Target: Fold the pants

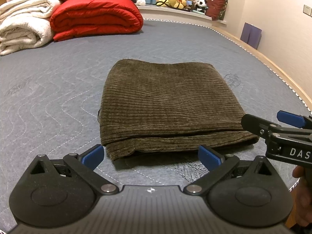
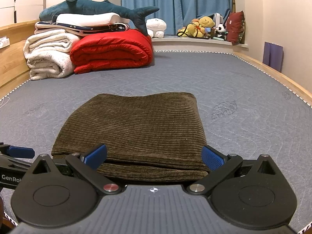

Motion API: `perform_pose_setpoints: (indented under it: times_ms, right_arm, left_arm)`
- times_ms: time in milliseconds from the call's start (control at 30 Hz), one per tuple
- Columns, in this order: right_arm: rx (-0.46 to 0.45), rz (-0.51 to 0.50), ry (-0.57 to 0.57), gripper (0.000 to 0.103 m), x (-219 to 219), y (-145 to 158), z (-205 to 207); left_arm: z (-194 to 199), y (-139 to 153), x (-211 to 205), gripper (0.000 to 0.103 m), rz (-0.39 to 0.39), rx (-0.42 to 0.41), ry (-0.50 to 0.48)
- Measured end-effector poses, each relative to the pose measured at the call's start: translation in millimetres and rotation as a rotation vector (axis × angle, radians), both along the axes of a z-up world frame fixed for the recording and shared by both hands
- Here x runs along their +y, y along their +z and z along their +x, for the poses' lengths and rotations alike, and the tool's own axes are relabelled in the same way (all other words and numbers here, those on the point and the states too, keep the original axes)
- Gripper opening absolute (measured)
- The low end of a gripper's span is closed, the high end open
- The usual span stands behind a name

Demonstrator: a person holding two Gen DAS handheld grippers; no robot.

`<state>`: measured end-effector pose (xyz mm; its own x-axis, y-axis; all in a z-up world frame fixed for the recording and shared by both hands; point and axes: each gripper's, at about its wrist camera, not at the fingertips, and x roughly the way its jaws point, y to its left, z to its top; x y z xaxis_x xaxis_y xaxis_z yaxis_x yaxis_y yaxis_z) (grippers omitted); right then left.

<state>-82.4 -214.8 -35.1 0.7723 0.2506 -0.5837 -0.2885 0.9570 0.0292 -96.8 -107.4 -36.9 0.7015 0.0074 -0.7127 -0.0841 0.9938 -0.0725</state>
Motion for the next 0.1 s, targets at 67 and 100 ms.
perform_pose_setpoints:
  times_ms: [67,100]
  right_arm:
    - [-0.001,0.001,-0.001,0.102,-0.1,0.2,-0.2]
    - [-0.001,0.001,-0.001,0.102,-0.1,0.2,-0.3]
  left_arm:
    - [-1.2,0.5,-0.3,0.103,0.004,-0.010,-0.005]
    - [-1.4,0.7,0.0,0.103,0.004,-0.011,-0.006]
